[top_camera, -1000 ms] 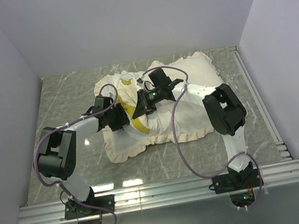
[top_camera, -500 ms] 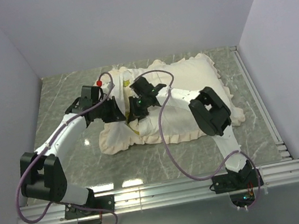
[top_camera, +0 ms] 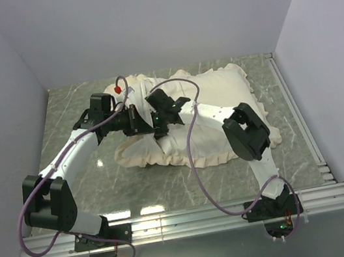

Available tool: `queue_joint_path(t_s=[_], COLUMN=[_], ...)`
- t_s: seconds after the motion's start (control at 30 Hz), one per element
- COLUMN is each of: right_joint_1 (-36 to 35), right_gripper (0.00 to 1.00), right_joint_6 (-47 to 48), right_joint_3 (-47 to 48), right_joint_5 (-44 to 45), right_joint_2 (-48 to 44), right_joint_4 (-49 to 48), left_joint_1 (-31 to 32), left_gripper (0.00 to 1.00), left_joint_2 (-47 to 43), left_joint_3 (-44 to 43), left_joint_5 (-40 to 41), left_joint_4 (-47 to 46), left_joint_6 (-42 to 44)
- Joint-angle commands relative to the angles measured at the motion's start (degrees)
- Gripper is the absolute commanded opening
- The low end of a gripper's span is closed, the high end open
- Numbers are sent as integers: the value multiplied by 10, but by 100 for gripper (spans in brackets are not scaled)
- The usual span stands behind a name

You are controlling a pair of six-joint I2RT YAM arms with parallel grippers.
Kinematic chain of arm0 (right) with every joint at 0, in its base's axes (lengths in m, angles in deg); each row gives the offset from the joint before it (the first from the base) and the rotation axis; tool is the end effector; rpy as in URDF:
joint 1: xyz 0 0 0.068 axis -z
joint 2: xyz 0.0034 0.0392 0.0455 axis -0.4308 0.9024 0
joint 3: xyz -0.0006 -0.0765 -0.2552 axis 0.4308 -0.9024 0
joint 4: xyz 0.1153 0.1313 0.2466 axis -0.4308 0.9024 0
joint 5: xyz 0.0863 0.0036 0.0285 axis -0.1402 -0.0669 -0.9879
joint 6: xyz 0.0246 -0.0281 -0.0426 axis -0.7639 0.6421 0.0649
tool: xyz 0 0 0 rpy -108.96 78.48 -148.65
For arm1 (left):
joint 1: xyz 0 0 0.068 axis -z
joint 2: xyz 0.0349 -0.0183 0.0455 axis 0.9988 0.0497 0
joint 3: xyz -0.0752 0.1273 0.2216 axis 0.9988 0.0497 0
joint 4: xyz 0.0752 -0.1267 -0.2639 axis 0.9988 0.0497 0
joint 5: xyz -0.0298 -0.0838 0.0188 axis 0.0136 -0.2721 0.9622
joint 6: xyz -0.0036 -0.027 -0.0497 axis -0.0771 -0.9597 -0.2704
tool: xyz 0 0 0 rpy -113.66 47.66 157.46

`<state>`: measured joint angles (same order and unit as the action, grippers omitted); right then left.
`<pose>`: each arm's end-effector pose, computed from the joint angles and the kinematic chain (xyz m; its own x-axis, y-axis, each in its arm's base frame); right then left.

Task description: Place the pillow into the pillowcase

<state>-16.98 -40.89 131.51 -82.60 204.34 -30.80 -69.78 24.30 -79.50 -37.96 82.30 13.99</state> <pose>0.3674 0.3527 0.1647 -0.9339 -0.0565 -0.3530 -0.2627 0.7782 0.5705 0.3329 -0.1335 0.2563 -0.8797 -0.0236 -0.4750 0.3832 0.5563 -0.7373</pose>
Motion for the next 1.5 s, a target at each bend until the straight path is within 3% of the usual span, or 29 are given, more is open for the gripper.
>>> queue_joint_path(t_s=[0.0, 0.03, 0.17, 0.37, 0.43, 0.5, 0.53, 0.6, 0.7, 0.97, 1.1, 1.13, 1.17, 1.27, 1.37, 1.47], right_joint_1=[2, 1, 1, 8, 28, 52, 68, 78, 83, 85, 84, 85, 84, 81, 59, 38], right_gripper=[50, 70, 75, 78, 76, 63, 59, 60, 71, 70, 47, 34, 28, 0, 0, 0], right_joint_6=[29, 45, 111, 174, 176, 141, 127, 110, 94, 72, 115, 128, 138, 160, 193, 167], right_joint_3=[-6, 0, 60, 53, 57, 24, 11, -2, -15, -19, -18, -33, -46, -123, -149, -126], right_joint_5=[-4, -8, 21, 41, -23, -169, -194, -245, -257, -333, -311, -283, -274, -313, -316, -311], right_joint_2=[-82, -88, -86, -115, -128, -147, -150, -145, -139, -171, -194, -198, -196, -172, -115, -56], right_joint_4=[0, 18, 111, 172, 171, 120, 104, 85, 67, -9, 34, 48, 61, 68, 58, 19], left_joint_1=[-8, -11, -39, -61, -70, -90, -97, -116, -131, -131, -131, -125, -121, -105, -97, -85], left_gripper=[0, 0, 0, 0, 0, 0, 0, 0, 0, 0, 0, 0, 0, 0, 0, 1], left_joint_2=[-14, -8, -6, -29, -42, -53, -66, -80, -95, -95, -96, -96, -95, -91, -73, -59], left_joint_3=[-2, -7, -28, -1, 24, 53, 63, 88, 108, 104, 90, 84, 78, 60, 47, 44], left_joint_5=[-73, -75, -74, -62, -69, -97, -105, -133, -163, -170, -168, -170, -170, -163, -157, -144], left_joint_4=[-57, -64, -52, -11, -9, -28, -38, -64, -91, -74, -91, -97, -101, -118, -100, -80], left_joint_6=[-37, -38, -18, 37, 37, 28, 24, 22, 13, 27, 10, -1, -2, -6, 17, 34])
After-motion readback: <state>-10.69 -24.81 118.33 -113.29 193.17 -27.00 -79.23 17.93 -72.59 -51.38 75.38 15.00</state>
